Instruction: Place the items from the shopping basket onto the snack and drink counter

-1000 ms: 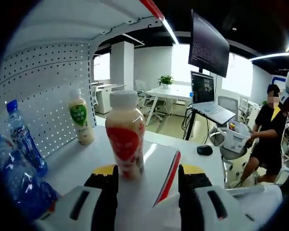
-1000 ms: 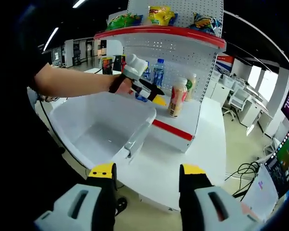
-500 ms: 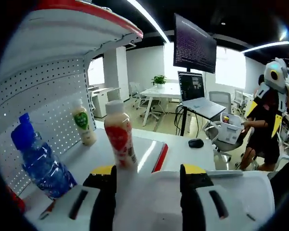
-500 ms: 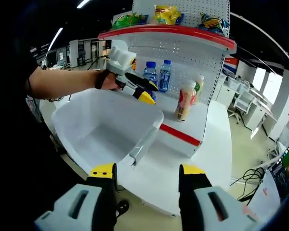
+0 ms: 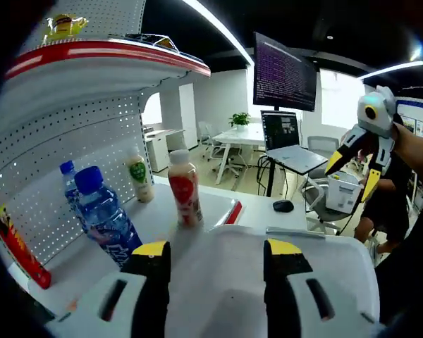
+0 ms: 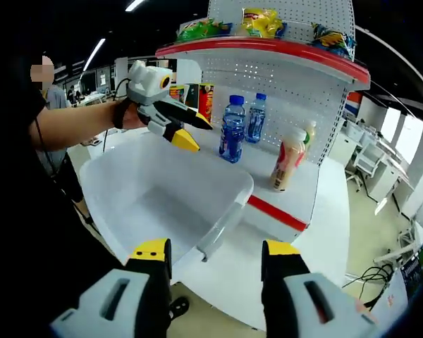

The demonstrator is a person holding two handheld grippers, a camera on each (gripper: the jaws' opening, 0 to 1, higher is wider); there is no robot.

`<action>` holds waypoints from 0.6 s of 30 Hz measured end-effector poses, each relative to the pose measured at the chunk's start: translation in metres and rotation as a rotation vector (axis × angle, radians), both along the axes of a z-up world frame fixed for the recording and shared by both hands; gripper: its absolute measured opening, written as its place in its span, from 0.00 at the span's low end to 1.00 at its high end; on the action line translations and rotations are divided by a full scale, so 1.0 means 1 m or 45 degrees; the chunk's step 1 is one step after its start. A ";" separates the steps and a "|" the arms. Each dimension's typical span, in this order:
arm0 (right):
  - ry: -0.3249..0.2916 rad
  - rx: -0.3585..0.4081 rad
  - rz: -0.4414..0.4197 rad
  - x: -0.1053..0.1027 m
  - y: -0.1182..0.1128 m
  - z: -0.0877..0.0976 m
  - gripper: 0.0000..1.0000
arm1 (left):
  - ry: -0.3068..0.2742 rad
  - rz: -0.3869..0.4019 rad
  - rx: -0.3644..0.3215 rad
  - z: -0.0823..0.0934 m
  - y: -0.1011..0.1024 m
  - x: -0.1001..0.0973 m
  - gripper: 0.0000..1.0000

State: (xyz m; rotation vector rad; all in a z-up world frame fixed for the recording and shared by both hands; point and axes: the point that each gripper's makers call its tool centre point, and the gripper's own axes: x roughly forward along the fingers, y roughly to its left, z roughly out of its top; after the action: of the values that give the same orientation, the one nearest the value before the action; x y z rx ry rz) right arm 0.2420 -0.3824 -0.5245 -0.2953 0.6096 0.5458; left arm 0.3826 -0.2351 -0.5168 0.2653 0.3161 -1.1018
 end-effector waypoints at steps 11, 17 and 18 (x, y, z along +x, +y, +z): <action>-0.013 0.000 0.050 0.019 0.010 0.002 0.49 | 0.009 0.134 0.047 0.008 0.056 -0.018 0.53; -0.007 0.002 0.065 0.025 0.013 -0.002 0.49 | 0.018 0.215 0.044 0.013 0.084 -0.025 0.53; -0.005 0.004 0.066 0.025 0.013 -0.002 0.49 | 0.021 0.224 0.038 0.016 0.088 -0.027 0.53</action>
State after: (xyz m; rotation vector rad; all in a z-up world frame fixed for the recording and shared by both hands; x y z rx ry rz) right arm 0.2672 -0.3695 -0.5262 -0.3101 0.5982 0.5959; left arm 0.3552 -0.1473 -0.5012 0.2498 0.3640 -0.9270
